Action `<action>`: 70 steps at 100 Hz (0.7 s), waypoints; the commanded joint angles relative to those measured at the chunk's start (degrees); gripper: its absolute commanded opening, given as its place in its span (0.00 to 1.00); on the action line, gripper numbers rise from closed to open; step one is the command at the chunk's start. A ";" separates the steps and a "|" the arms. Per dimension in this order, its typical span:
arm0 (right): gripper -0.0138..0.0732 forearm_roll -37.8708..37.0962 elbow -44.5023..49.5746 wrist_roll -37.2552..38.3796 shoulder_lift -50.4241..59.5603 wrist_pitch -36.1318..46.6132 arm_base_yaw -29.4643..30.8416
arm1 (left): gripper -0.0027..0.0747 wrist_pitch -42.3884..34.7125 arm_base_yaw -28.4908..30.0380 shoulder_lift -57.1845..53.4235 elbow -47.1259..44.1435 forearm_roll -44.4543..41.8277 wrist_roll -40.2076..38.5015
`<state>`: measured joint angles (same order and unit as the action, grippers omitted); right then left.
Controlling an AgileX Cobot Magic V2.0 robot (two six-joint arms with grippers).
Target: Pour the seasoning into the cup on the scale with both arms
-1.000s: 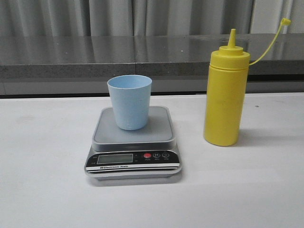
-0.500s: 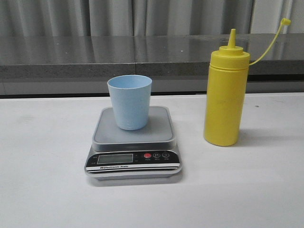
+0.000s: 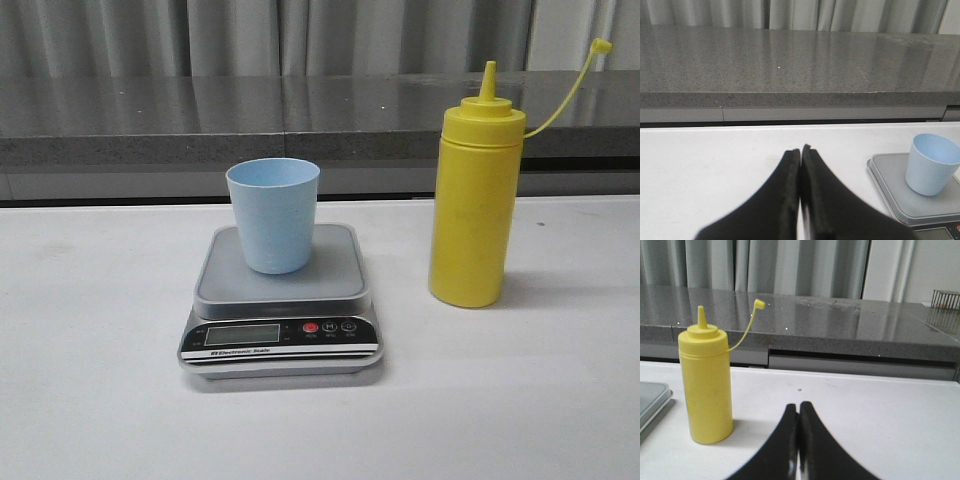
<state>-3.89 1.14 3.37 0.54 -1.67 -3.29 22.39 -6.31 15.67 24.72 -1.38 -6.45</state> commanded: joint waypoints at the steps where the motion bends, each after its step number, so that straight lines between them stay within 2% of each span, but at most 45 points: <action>1: 0.08 -0.39 -0.81 0.29 1.24 3.88 0.49 | 0.01 -4.54 0.25 0.42 1.47 0.10 -0.48; 70: 0.08 -0.39 -0.81 0.29 1.24 2.03 0.49 | 0.01 -4.54 0.25 0.42 1.47 0.10 -0.48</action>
<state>-3.89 1.58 3.60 0.54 -3.96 -3.29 22.39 -6.31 15.67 24.72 -1.38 -6.45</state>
